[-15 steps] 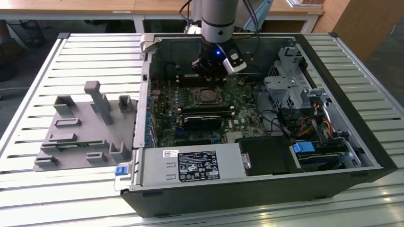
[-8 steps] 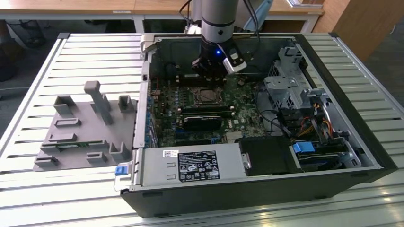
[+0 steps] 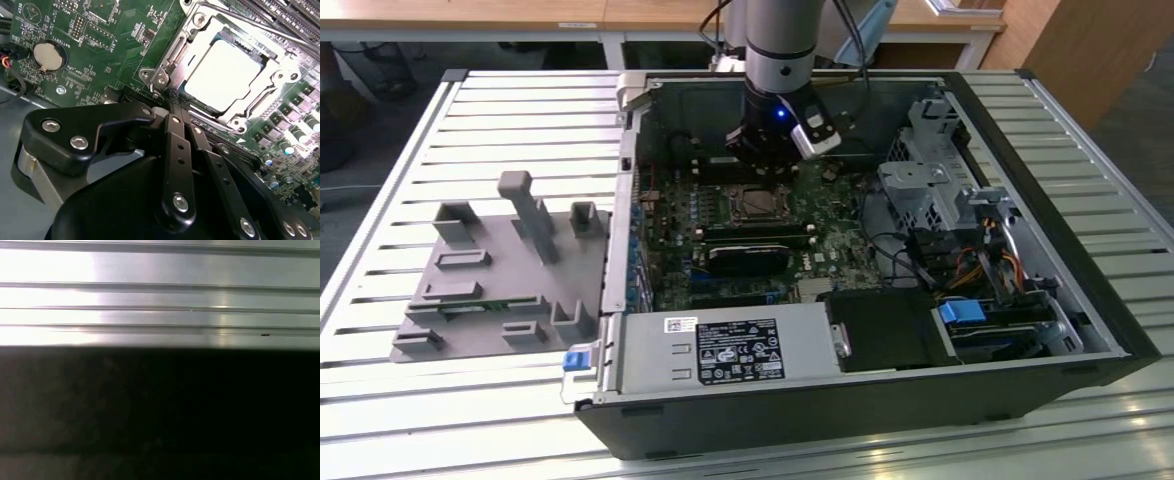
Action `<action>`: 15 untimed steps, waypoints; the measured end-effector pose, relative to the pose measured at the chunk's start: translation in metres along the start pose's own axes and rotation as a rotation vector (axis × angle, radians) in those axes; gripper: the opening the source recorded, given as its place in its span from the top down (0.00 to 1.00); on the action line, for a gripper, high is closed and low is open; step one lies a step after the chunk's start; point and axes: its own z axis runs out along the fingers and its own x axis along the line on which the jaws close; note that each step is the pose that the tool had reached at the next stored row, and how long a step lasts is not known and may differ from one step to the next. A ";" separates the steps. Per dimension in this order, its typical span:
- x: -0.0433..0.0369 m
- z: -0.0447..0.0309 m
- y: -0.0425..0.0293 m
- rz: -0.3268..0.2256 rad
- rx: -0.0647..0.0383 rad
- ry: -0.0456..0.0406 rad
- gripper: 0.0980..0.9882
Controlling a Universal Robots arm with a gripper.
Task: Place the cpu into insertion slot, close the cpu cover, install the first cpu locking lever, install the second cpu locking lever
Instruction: 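Install the first cpu locking lever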
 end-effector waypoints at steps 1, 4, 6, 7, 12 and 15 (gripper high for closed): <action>0.0000 0.0002 0.0000 0.000 0.001 0.0000 0.99; 0.0000 0.0013 0.0001 0.000 0.003 0.0005 0.99; -0.0001 0.0015 0.0004 0.000 0.003 0.0004 0.99; -0.0002 0.0016 0.0004 0.000 0.003 0.0002 0.99; -0.0005 -0.0045 0.0010 0.000 0.002 -0.0004 0.99; -0.0007 -0.0116 0.0012 0.000 0.002 -0.0001 0.99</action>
